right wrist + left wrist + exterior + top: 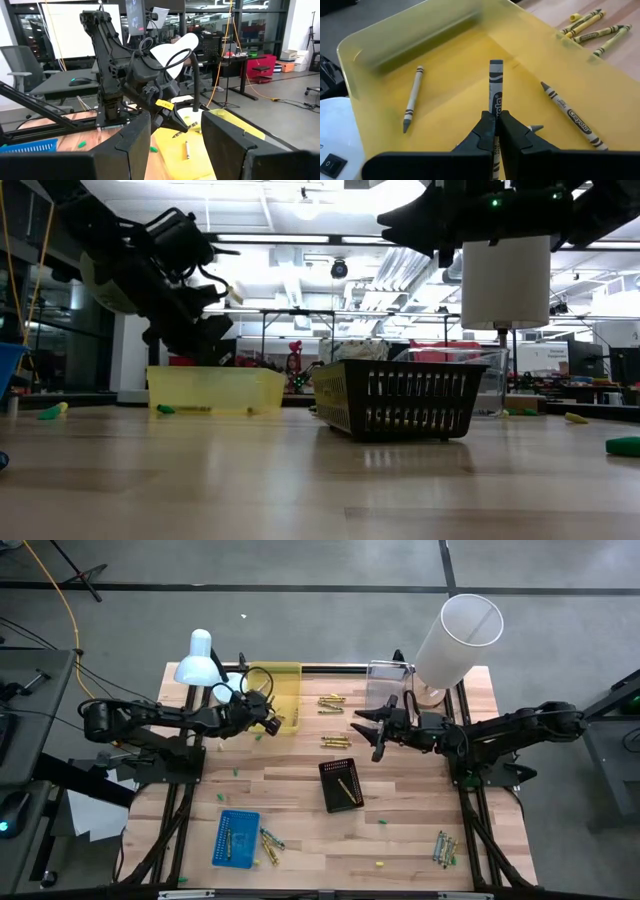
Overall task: Sort crayons
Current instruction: Put the gray crayon into the yellow transparent bin, then put the green crayon into the blue bin
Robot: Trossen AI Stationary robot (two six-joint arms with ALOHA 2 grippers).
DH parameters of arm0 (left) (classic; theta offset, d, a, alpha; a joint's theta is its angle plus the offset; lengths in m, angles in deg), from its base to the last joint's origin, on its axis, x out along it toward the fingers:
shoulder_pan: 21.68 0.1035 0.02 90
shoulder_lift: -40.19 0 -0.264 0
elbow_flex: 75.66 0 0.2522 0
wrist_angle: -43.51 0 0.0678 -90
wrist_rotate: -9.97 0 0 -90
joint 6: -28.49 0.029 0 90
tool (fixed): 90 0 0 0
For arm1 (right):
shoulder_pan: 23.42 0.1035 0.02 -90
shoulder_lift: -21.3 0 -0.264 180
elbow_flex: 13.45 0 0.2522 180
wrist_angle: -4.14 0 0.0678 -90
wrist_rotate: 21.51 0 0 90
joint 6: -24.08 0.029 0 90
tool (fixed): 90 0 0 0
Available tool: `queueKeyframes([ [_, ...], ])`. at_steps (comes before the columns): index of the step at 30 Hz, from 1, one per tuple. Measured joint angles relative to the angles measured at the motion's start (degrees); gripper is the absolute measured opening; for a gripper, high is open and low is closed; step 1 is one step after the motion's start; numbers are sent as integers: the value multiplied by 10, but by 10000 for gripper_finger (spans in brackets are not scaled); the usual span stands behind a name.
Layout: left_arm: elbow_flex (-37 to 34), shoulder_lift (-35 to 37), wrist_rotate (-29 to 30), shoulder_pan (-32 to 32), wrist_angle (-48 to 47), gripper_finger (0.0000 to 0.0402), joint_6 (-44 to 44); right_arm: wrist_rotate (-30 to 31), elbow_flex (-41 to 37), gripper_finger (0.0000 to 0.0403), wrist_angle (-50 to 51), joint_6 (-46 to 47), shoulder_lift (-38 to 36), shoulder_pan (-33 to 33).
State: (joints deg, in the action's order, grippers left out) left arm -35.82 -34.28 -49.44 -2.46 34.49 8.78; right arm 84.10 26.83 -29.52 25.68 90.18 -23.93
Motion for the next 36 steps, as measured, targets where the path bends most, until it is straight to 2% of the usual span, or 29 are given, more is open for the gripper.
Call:
queueKeyframes([
  [7, 0, 0, 7, -1, 1, 25, 17, 0, 0, 169, 0, 0, 0, 0],
  [14, 0, 0, 38, -14, 6, 82, 35, 2, 0, 169, 1, 0, 0, 0],
  [18, 0, 0, 35, -18, 25, 116, 40, 3, 0, 169, 8, 1, 0, 0],
  [22, 0, 2, 4, -23, 76, 139, 63, 3, 0, 169, 10, 1, 0, 0],
  [28, 0, 2, -110, -51, 216, 150, 112, 2, 0, 169, 16, 1, 0, 0],
  [36, 0, 3, -333, -115, 411, 148, 178, 2, 0, 169, 26, 1, 1, 0],
])
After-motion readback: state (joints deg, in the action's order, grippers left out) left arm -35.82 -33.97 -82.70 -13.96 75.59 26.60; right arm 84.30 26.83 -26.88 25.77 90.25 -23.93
